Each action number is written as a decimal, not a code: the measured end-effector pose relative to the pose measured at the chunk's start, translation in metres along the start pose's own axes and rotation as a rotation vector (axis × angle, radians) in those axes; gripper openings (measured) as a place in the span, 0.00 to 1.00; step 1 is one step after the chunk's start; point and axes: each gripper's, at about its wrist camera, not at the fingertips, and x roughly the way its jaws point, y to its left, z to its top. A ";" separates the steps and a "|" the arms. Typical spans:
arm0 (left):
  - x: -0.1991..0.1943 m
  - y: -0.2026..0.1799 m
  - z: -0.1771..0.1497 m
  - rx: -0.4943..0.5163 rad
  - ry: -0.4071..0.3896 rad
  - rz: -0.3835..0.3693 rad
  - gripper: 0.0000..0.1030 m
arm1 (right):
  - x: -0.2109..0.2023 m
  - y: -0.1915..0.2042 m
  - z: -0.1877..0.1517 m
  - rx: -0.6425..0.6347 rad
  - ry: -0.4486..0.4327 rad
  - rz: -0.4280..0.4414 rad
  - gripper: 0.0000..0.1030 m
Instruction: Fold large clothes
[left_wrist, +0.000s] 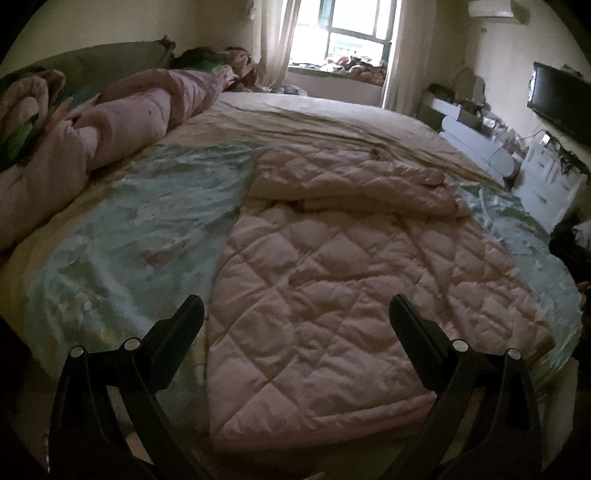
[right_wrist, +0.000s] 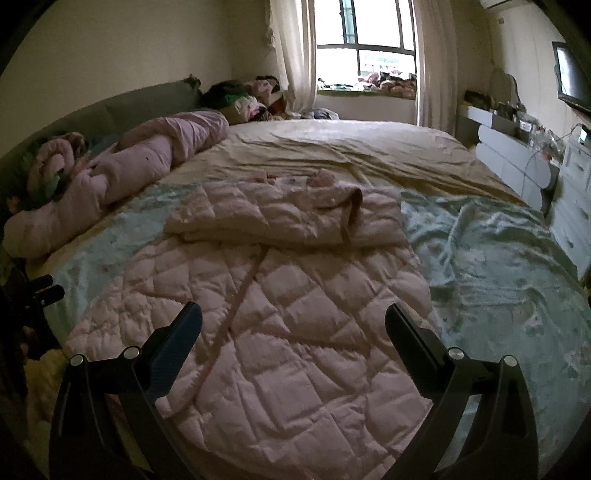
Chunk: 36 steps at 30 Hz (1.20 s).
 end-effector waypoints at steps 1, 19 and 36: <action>0.002 0.002 -0.003 -0.002 0.008 0.005 0.91 | 0.001 0.000 -0.002 0.002 0.007 -0.002 0.96; 0.037 0.038 -0.045 -0.060 0.160 0.059 0.91 | 0.023 -0.020 -0.037 0.023 0.114 -0.046 0.96; 0.075 0.066 -0.067 -0.208 0.278 -0.045 0.91 | 0.029 -0.055 -0.065 0.055 0.200 -0.132 0.96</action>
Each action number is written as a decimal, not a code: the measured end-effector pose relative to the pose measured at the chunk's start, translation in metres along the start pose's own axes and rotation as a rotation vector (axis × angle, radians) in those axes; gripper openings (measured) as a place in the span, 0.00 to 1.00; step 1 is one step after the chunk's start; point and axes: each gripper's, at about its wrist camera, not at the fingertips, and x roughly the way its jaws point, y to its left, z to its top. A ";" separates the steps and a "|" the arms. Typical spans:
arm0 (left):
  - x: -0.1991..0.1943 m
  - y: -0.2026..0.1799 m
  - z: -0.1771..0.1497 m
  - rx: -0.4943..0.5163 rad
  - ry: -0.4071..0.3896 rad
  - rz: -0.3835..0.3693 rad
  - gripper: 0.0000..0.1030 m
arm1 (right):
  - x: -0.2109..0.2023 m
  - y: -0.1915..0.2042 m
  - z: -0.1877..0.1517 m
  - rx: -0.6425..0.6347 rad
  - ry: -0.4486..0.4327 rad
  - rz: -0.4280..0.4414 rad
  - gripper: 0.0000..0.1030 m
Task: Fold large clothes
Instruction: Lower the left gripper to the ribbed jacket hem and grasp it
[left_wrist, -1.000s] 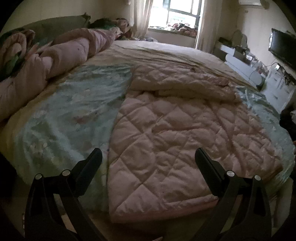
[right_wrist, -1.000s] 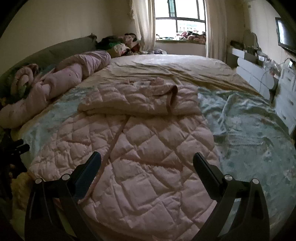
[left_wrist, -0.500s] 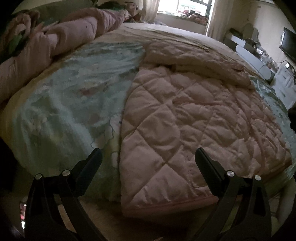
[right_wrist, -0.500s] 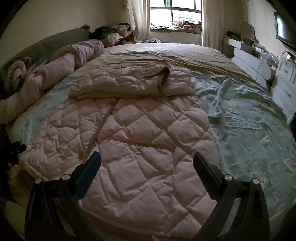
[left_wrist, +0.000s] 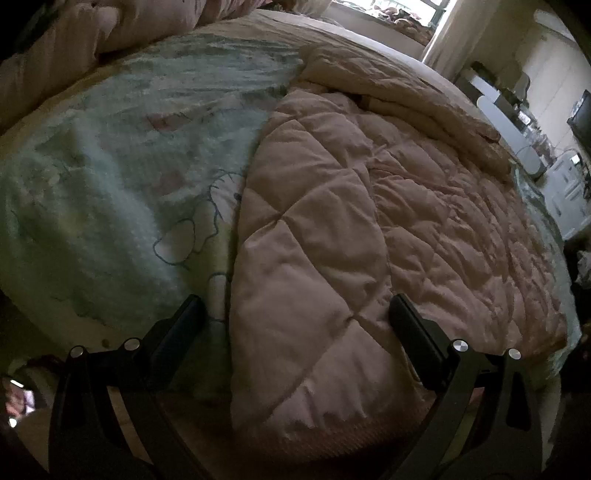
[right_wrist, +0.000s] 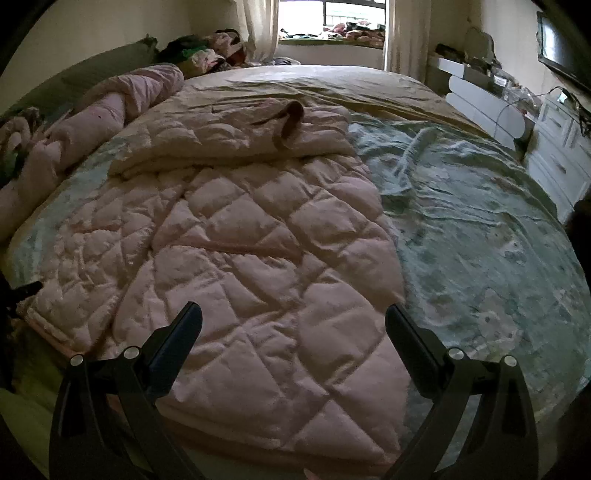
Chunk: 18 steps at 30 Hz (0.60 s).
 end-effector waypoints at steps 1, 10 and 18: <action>0.001 0.000 0.000 -0.002 0.001 -0.007 0.91 | 0.001 -0.001 -0.001 0.002 0.005 -0.004 0.96; -0.005 -0.004 -0.003 0.006 -0.020 -0.066 0.56 | 0.008 -0.012 -0.009 0.025 0.034 -0.013 0.96; -0.026 -0.002 -0.003 0.004 -0.060 -0.066 0.37 | 0.007 -0.020 -0.011 0.042 0.046 -0.021 0.96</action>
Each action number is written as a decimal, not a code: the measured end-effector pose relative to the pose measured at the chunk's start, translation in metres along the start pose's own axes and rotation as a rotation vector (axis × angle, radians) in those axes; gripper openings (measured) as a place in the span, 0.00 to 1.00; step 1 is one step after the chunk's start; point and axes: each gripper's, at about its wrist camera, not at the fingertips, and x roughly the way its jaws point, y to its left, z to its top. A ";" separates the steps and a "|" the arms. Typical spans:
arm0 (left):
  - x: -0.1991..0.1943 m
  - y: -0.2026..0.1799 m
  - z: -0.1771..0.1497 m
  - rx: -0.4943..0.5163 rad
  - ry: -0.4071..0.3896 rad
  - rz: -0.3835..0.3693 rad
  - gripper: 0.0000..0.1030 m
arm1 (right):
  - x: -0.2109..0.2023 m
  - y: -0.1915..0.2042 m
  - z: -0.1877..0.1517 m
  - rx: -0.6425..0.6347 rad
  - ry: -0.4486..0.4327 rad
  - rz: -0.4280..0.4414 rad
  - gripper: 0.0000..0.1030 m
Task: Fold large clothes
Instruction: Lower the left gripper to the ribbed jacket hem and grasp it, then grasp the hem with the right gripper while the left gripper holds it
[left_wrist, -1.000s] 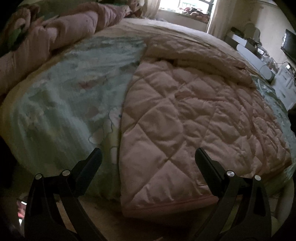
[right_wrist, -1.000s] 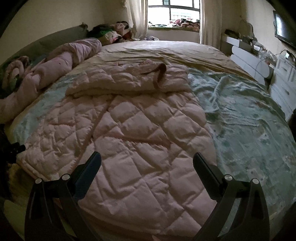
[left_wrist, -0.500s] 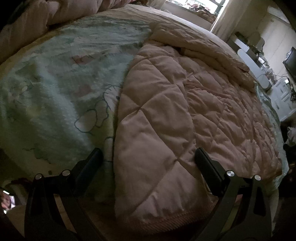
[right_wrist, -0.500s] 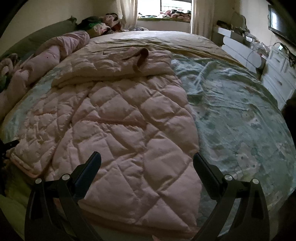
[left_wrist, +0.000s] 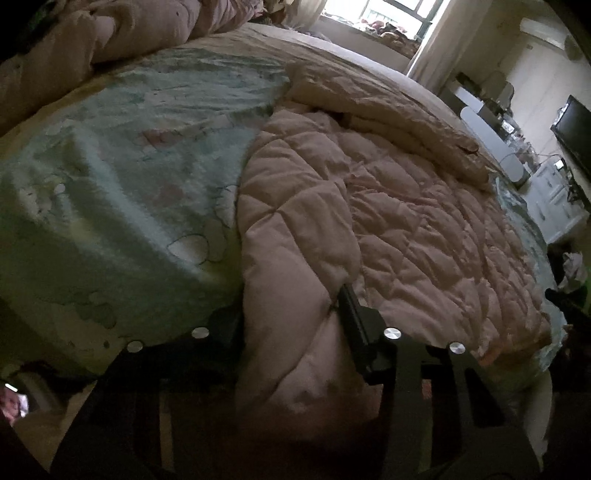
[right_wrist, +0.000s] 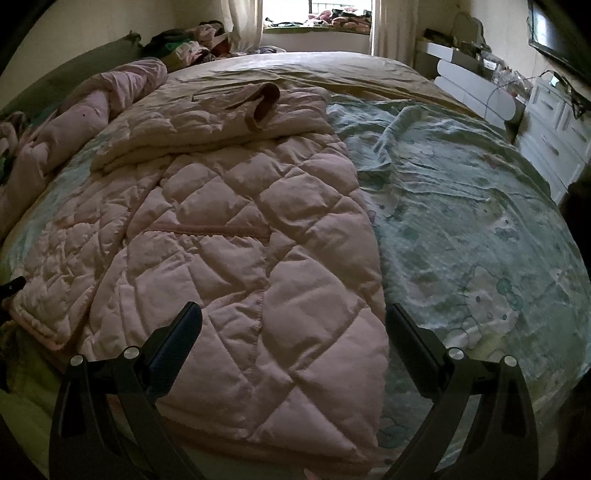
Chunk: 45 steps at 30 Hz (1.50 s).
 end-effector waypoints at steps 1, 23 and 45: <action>-0.003 0.001 -0.001 -0.006 0.001 -0.013 0.37 | 0.000 -0.001 -0.001 0.001 0.003 -0.003 0.96; -0.003 -0.031 -0.009 0.071 0.007 -0.057 0.17 | 0.010 -0.023 -0.034 0.038 0.128 0.076 0.96; -0.033 -0.059 0.013 0.159 -0.119 -0.039 0.16 | -0.030 -0.026 -0.040 0.032 0.012 0.306 0.17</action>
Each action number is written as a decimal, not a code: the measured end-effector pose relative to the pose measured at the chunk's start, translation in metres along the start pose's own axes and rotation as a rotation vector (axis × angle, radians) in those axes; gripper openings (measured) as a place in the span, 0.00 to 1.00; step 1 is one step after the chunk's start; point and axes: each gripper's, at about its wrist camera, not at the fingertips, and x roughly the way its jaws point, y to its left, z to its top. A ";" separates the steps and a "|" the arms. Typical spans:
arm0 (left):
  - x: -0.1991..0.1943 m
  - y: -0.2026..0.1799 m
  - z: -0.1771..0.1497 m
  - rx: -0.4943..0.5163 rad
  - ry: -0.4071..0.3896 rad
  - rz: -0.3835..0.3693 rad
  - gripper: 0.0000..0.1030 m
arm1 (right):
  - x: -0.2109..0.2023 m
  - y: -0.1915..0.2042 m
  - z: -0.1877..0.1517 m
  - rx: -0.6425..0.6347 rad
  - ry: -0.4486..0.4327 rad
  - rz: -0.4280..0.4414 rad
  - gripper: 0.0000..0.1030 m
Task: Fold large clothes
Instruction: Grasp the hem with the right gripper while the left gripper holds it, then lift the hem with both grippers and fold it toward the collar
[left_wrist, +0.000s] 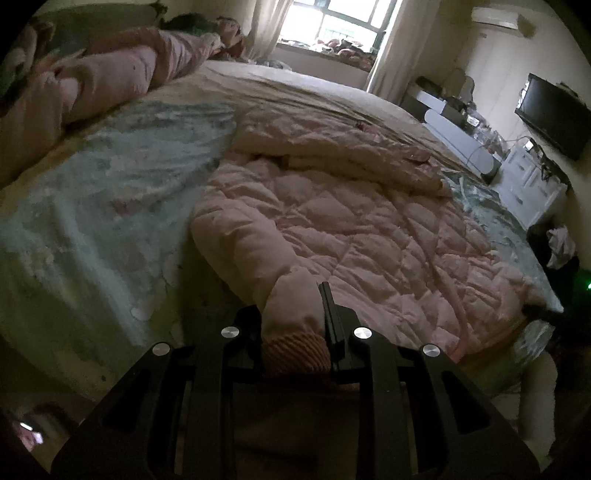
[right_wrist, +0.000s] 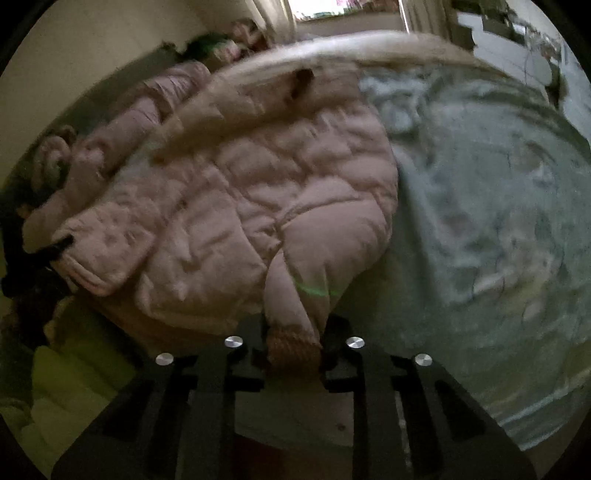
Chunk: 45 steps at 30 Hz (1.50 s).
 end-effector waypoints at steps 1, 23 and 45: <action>-0.001 -0.001 0.001 0.004 -0.004 0.001 0.16 | -0.006 0.003 0.004 -0.013 -0.033 0.006 0.16; -0.022 -0.014 0.057 0.060 -0.156 0.060 0.16 | -0.041 0.013 0.089 -0.030 -0.351 0.034 0.13; -0.014 -0.008 0.134 0.076 -0.251 0.098 0.16 | -0.042 0.014 0.173 -0.045 -0.505 0.000 0.12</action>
